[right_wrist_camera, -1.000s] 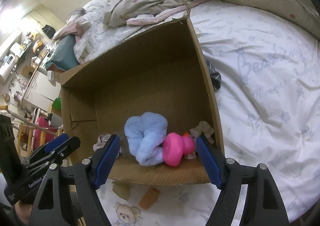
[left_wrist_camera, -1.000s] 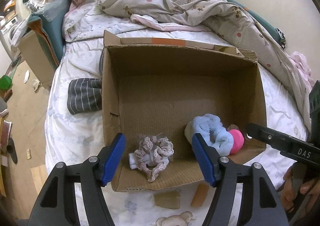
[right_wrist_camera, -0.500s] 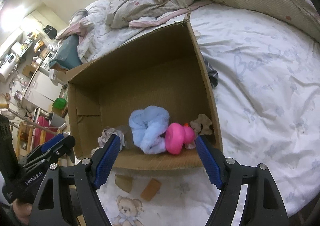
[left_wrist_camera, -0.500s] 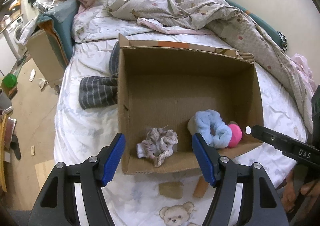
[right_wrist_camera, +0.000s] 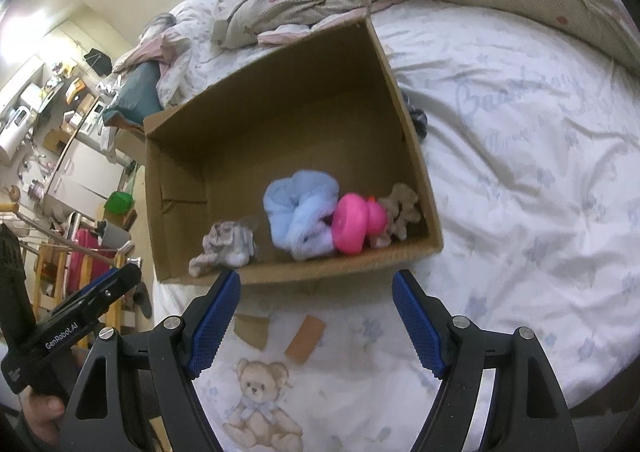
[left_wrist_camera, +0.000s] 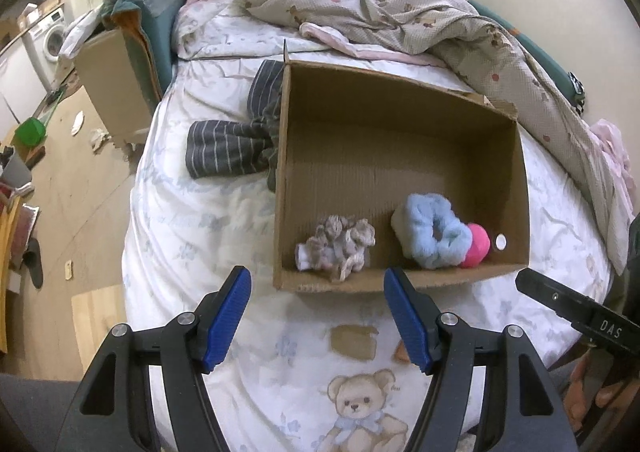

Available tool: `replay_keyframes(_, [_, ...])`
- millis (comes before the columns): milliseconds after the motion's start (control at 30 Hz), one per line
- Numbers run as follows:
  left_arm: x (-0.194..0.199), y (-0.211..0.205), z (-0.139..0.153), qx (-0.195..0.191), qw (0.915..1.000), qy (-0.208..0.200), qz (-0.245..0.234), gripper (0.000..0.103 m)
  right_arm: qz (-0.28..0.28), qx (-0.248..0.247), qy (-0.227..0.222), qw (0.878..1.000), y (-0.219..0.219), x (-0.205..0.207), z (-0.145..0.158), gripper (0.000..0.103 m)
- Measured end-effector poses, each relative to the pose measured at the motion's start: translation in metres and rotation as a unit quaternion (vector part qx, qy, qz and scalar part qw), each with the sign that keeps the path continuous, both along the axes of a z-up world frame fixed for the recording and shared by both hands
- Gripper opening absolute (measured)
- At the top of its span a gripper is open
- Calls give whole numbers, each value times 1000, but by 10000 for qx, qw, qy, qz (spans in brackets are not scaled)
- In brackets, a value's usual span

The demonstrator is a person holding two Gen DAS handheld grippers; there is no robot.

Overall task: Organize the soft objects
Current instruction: 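Move the right gripper back toward the tan foam cylinder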

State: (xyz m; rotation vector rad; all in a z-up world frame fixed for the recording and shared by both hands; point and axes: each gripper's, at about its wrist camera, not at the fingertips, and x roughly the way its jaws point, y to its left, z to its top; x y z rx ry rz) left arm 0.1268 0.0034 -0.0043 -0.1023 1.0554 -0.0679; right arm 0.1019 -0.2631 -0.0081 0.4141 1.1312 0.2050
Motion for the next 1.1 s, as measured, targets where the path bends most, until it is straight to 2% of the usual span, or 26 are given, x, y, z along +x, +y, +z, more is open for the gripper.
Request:
replay_keyframes(267, [-24, 0, -8, 13, 9999, 143, 48, 66, 19, 15, 38, 10000, 13, -26, -1, 83])
replay_keyframes(400, [-37, 0, -16, 64, 9995, 266, 131, 66, 74, 120, 223, 9997, 19, -34, -10, 83])
replay_keyframes(567, [-39, 3, -30, 138, 9985, 470, 243, 66, 178, 20, 421, 9990, 27, -36, -22, 83])
replay_keyframes(700, [-34, 14, -35, 269, 9967, 580, 493, 66, 159, 122, 721, 9972, 27, -32, -37, 83])
replay_keyframes(833, [-31, 24, -30, 403, 9960, 429, 665, 66, 73, 143, 923, 9956, 25, -31, -46, 83])
replay_keyframes(1000, [-27, 33, -41, 285, 9947, 655, 734, 66, 29, 28, 1258, 9920, 28, -24, -65, 83])
replay_keyframes(1100, [-25, 33, -47, 233, 9938, 794, 744, 66, 106, 149, 1488, 9887, 38, -15, -81, 83])
